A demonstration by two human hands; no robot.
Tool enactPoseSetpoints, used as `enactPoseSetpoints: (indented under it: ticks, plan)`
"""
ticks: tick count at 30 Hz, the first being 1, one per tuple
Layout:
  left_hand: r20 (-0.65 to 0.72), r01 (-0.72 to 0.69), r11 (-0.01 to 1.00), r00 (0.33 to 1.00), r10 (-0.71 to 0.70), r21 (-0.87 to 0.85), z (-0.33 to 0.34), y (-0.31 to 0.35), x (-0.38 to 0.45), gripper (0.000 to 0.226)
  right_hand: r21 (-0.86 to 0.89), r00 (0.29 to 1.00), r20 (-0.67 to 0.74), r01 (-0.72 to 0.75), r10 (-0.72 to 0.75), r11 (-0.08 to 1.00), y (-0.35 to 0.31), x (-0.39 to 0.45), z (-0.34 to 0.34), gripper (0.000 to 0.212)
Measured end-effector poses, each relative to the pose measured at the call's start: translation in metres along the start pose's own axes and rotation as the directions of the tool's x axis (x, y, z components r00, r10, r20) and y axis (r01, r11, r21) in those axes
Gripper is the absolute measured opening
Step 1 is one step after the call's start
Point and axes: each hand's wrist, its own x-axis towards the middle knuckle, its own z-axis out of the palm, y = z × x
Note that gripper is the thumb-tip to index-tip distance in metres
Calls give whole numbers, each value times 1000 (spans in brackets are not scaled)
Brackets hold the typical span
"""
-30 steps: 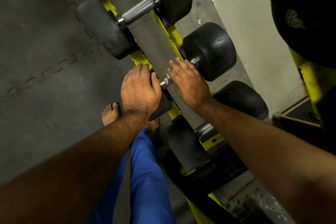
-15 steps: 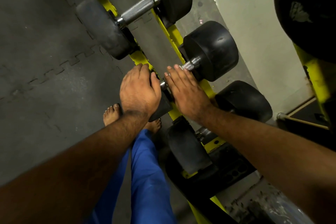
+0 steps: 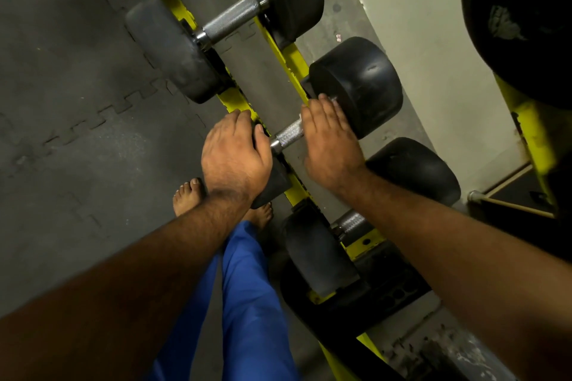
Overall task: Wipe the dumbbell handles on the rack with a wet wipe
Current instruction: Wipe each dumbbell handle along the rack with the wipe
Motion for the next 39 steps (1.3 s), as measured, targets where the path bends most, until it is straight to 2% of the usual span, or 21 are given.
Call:
enactPoseSetpoints:
  ticks: [1, 4, 5, 8, 10, 13, 17, 19, 21, 25, 26, 28, 29, 30, 32, 34, 36, 39]
  plan:
    - [-1, 1, 1000, 1000, -1, 0, -1, 0, 0, 42, -4, 1000, 8, 21, -21, 1000, -10, 0, -1, 75]
    - [-7, -6, 1000, 1000, 6, -4, -2, 2, 0, 41, 6, 977, -13, 213, -213, 977, -13, 2, -3, 60]
    - [-13, -10, 1000, 1000, 10, -7, -2, 2, -1, 41, -29, 975, -5, 221, -221, 975, -5, 6, -7, 59]
    - [-11, -12, 1000, 1000, 12, -13, -2, 1, -1, 40, -33, 996, 65, 61, -59, 998, 4, 18, -18, 57]
    - [-2, -5, 1000, 1000, 5, -2, -2, 1, -1, 42, -9, 990, 107, 91, -89, 996, -14, 13, -22, 51]
    - [5, -6, 1000, 1000, 6, 3, -2, 2, -1, 42, 10, 981, 31, 191, -191, 982, -7, 7, -17, 53]
    - [6, 7, 1000, 1000, -7, 1, -1, 0, 0, 41, -9, 998, 57, 40, -40, 999, -5, 11, -17, 64]
    - [12, 7, 1000, 1000, -7, 8, -2, 1, 0, 42, -1, 987, 106, 125, -124, 992, -24, 8, -15, 53]
    - [14, 0, 1000, 1000, 0, 6, -2, 2, 0, 42, 41, 977, 29, 210, -212, 977, -18, 9, -12, 50]
    - [3, -4, 1000, 1000, 4, -8, -2, 1, 0, 40, 37, 996, 59, 67, -70, 997, 3, 18, -17, 61]
    - [10, -2, 1000, 1000, 2, -7, -2, 1, 0, 41, 70, 994, 62, 90, -94, 993, -4, 15, -19, 57]
    - [21, -2, 1000, 1000, 2, -7, -4, 1, 1, 42, 193, 973, 1, 226, -231, 955, -14, 6, -14, 46]
    - [22, -2, 1000, 1000, 2, -6, -4, 2, 1, 42, 237, 959, -80, 284, -272, 929, -10, 4, -8, 48]
    - [21, -2, 1000, 1000, 2, -7, -4, 1, 1, 42, 234, 956, -102, 292, -275, 927, -1, 3, -4, 53]
    - [13, -6, 1000, 1000, 7, -14, -3, 2, 0, 41, 187, 980, -59, 197, -189, 962, 18, 6, -4, 64]
    - [16, 3, 1000, 1000, -2, -8, -3, 1, 1, 41, 128, 994, -23, 108, -106, 986, 11, 4, -5, 64]
    - [32, 5, 1000, 999, -5, 0, -3, 2, 1, 44, 118, 982, -42, 189, -186, 975, -14, -3, 2, 59]
    - [31, 6, 1000, 999, -7, 8, -3, 2, 1, 45, 224, 928, -131, 370, -349, 902, -16, -9, 12, 53]
